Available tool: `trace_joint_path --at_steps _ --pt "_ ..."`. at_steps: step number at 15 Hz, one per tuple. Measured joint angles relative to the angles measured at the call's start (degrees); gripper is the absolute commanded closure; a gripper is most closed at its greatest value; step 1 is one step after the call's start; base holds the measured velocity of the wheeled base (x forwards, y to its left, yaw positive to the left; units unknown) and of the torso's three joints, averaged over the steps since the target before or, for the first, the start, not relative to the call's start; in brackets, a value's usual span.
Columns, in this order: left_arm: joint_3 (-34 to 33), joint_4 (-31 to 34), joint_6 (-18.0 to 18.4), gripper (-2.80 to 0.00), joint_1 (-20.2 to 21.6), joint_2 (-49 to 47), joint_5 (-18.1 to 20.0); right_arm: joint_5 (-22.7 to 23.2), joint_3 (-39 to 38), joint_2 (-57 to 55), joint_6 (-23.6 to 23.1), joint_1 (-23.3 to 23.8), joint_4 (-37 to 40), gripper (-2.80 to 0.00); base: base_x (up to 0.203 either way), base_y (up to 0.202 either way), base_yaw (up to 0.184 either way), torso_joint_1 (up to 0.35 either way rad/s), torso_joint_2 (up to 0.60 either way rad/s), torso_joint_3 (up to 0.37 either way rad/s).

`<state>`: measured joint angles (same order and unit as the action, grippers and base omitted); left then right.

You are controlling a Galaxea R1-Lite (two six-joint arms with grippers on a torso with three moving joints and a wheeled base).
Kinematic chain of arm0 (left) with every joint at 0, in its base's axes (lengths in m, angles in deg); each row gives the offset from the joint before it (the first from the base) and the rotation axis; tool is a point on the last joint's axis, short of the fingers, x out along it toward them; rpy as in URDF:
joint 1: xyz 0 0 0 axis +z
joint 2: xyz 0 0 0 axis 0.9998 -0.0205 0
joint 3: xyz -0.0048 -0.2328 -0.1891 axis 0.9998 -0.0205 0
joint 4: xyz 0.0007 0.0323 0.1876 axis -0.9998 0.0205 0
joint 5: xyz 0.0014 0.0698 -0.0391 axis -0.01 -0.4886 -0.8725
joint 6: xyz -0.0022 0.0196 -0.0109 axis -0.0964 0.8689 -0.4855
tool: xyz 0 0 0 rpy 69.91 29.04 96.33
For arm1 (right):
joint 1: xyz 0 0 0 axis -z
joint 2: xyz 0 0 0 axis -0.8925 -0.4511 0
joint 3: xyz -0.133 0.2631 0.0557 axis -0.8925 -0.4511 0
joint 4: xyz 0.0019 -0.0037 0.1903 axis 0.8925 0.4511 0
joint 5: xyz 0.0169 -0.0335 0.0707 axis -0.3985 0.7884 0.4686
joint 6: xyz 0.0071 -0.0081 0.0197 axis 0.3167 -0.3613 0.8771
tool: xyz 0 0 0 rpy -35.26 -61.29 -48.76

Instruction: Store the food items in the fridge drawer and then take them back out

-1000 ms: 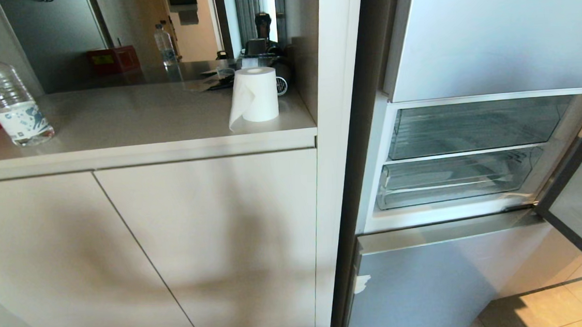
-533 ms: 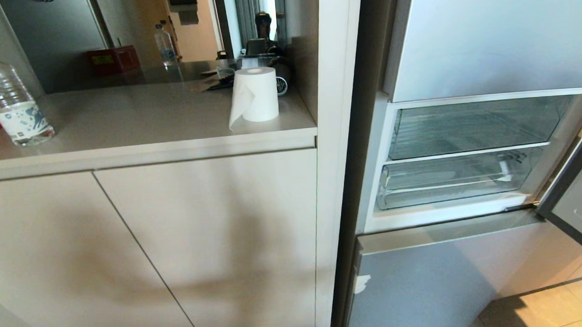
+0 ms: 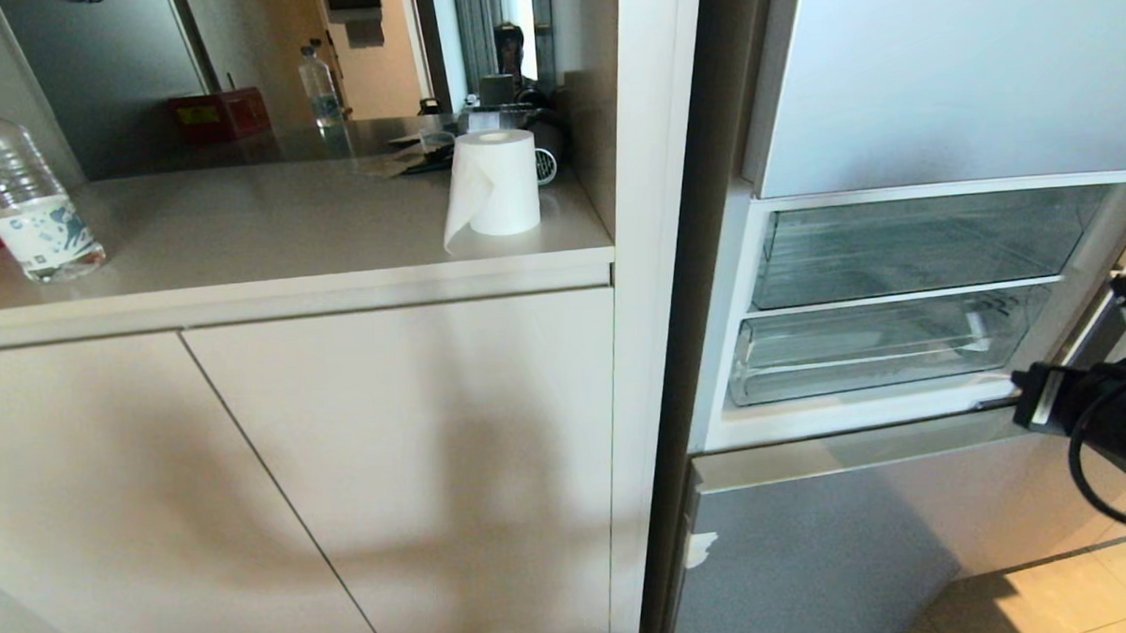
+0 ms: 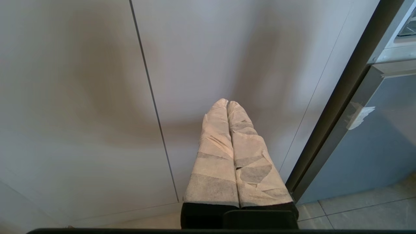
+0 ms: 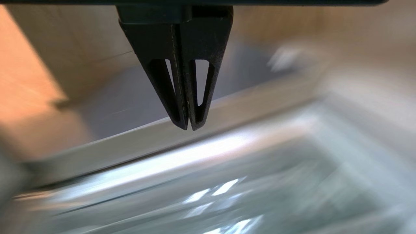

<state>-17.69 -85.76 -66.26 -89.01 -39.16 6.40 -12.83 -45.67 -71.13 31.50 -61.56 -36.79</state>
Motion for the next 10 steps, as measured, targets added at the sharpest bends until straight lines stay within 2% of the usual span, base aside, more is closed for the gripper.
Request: trace_joint_path --at_steps 2,5,10 --pt "0.0 0.0 0.0 0.00 0.0 0.0 0.0 2.0 -5.2 2.8 -1.1 -8.9 -0.1 0.00 0.000 0.000 0.000 0.000 0.00 0.000" --pt "0.0 0.0 0.0 0.00 0.0 0.0 0.0 8.6 -10.2 3.5 -2.1 -17.4 -3.6 0.00 0.000 0.000 0.000 0.000 0.00 0.000" --pt "0.0 0.0 0.0 0.00 0.0 0.0 0.0 9.5 -12.7 -10.0 -3.4 -20.4 -23.6 0.00 0.000 0.000 0.000 0.000 0.00 0.000"
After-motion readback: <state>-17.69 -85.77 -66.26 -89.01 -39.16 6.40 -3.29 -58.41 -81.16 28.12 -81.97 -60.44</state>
